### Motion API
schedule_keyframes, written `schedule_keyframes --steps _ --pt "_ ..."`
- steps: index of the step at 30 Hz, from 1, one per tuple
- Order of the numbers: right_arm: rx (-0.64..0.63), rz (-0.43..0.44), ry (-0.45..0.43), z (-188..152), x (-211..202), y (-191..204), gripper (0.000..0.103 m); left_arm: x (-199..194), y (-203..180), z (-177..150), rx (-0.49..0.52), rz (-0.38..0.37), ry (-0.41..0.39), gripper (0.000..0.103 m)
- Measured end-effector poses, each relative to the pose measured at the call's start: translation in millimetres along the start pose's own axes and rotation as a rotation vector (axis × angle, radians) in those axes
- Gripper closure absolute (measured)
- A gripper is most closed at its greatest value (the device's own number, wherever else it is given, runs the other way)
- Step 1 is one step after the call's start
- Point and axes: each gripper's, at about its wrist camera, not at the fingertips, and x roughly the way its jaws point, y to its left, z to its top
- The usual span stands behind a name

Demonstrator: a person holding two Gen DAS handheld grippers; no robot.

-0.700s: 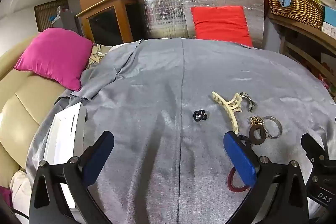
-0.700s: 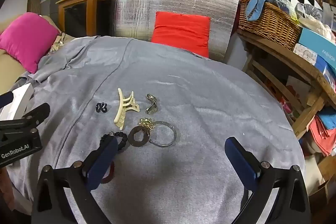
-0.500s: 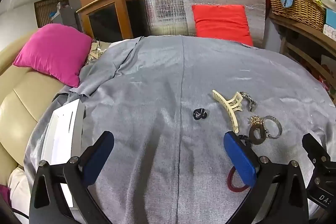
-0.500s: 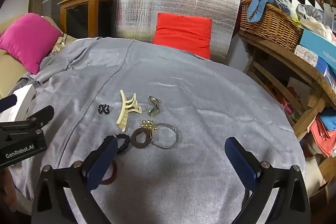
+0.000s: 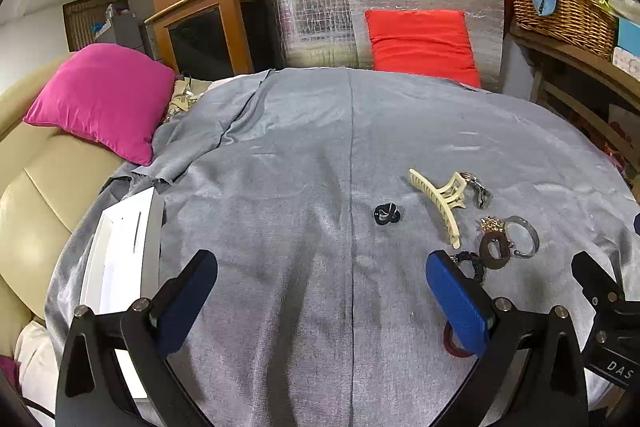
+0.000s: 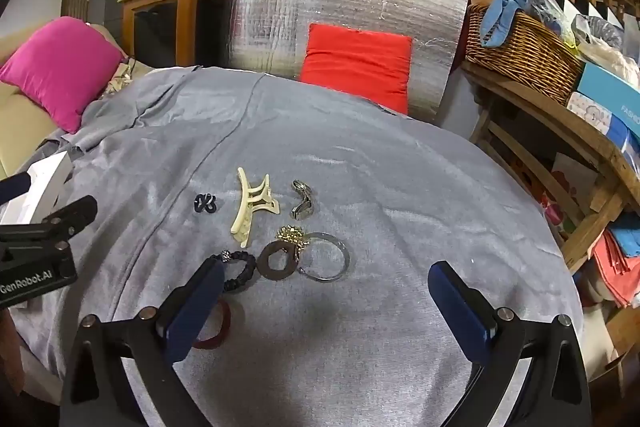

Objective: Organize jewelry

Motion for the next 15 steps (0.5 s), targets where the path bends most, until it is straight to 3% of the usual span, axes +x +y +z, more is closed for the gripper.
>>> schedule_keyframes --steps 15 --pt "0.081 0.040 0.039 -2.4 8.6 -24.0 0.000 1.7 -20.2 -0.6 0.055 -0.036 0.002 0.000"
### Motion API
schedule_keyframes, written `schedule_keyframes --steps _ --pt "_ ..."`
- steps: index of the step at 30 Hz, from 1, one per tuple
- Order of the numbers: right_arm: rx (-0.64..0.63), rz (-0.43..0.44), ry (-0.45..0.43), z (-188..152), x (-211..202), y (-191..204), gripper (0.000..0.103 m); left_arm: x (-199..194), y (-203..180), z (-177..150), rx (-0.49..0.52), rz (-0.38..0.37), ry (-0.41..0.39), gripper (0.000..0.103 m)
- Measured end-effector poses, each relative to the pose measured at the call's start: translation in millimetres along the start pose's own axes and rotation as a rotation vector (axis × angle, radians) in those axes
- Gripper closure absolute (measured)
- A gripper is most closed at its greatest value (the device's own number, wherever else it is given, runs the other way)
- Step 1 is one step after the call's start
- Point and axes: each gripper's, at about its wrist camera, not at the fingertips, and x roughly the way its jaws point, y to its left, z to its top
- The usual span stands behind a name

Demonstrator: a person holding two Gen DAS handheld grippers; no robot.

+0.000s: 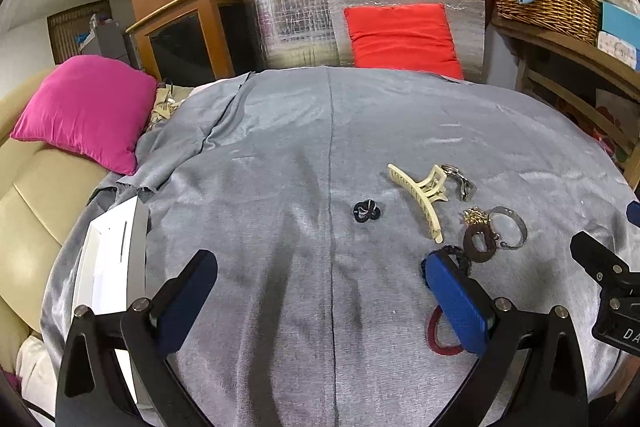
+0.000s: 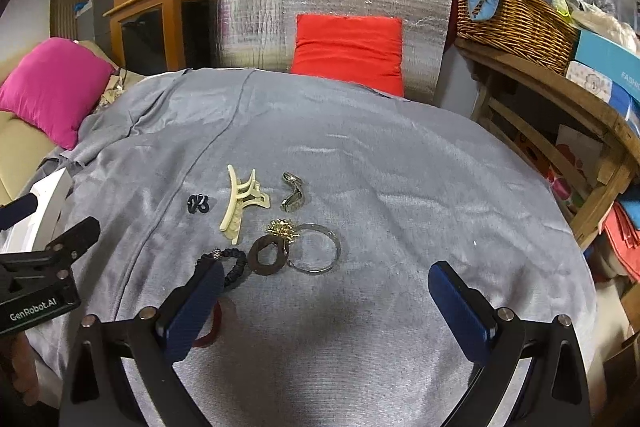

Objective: Organize jewelry

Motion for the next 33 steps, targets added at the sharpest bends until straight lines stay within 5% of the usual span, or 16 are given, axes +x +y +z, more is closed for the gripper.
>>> schedule_keyframes --steps 33 --pt "-0.012 0.005 0.007 -0.3 1.5 1.7 0.000 -0.5 -7.7 1.6 0.009 -0.009 -0.003 0.000"
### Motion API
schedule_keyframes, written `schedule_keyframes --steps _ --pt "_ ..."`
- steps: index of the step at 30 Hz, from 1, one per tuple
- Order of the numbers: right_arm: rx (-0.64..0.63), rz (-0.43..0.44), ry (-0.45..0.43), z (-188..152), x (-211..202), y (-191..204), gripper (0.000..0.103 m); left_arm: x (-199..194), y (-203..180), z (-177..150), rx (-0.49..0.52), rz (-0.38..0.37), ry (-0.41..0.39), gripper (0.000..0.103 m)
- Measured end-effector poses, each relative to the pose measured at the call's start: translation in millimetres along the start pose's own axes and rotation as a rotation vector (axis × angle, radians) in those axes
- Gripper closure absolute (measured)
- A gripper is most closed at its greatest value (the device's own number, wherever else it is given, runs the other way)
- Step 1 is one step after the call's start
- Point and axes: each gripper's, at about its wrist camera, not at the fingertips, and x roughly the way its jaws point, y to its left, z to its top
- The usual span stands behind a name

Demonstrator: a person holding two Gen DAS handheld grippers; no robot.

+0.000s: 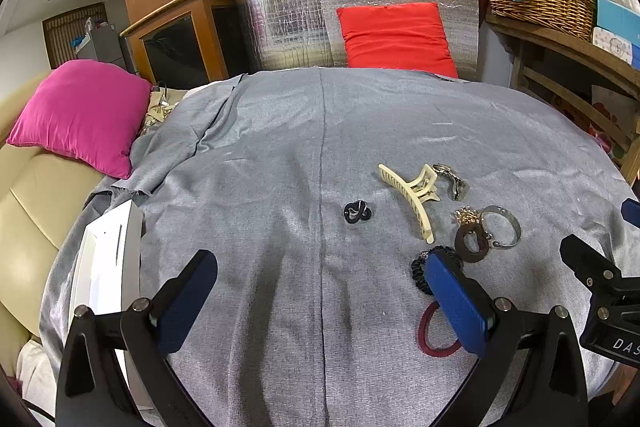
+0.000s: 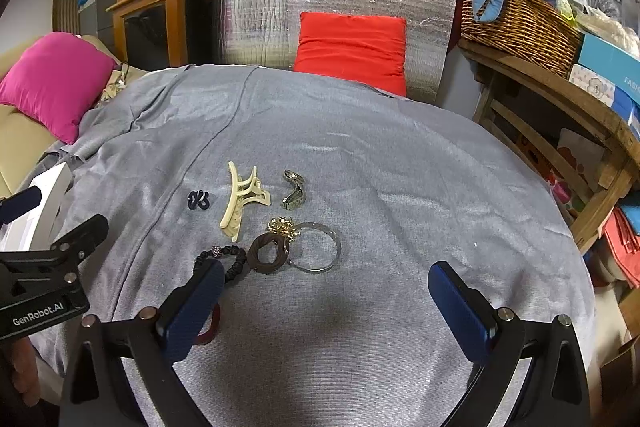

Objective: Organize jewelry

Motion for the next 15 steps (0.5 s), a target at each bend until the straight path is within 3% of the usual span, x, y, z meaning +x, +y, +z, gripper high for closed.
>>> schedule_keyframes --steps 15 --pt "0.001 0.001 0.013 -0.9 4.5 0.0 0.000 1.9 -5.2 -0.6 0.008 0.000 0.008 0.000"
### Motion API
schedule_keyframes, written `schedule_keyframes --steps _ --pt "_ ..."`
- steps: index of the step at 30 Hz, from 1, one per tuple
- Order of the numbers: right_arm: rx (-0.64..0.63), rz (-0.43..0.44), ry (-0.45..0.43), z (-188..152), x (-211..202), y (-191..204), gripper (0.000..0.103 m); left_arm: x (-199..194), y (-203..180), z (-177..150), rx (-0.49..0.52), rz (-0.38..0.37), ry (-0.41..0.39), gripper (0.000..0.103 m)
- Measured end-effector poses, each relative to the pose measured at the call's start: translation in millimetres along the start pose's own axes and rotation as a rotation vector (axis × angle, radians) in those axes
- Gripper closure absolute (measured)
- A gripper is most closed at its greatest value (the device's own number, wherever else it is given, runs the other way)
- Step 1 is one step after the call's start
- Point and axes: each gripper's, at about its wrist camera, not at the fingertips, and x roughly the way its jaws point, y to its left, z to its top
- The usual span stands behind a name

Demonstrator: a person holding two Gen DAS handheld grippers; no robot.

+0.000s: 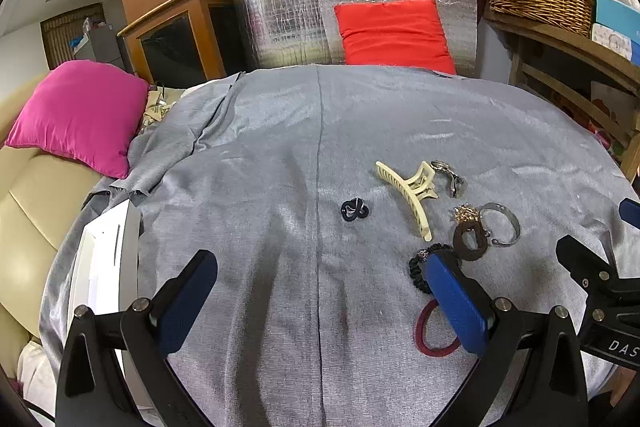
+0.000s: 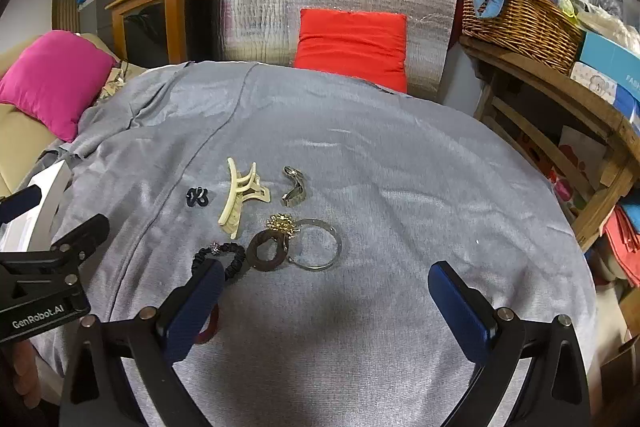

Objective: Organize jewelry

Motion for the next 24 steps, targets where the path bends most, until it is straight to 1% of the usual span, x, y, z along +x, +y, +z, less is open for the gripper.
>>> schedule_keyframes --steps 17,21,24 --pt "0.006 0.005 0.007 0.2 4.9 -5.6 0.000 5.3 1.2 1.9 -0.001 0.004 0.011 0.000" --pt "0.037 0.030 0.011 5.5 10.4 -18.2 0.000 16.3 2.3 6.7 -0.007 0.025 0.023 0.000" --pt "0.104 0.081 0.035 14.0 22.4 -36.2 0.000 32.2 4.9 13.5 -0.032 0.027 0.056 0.000"
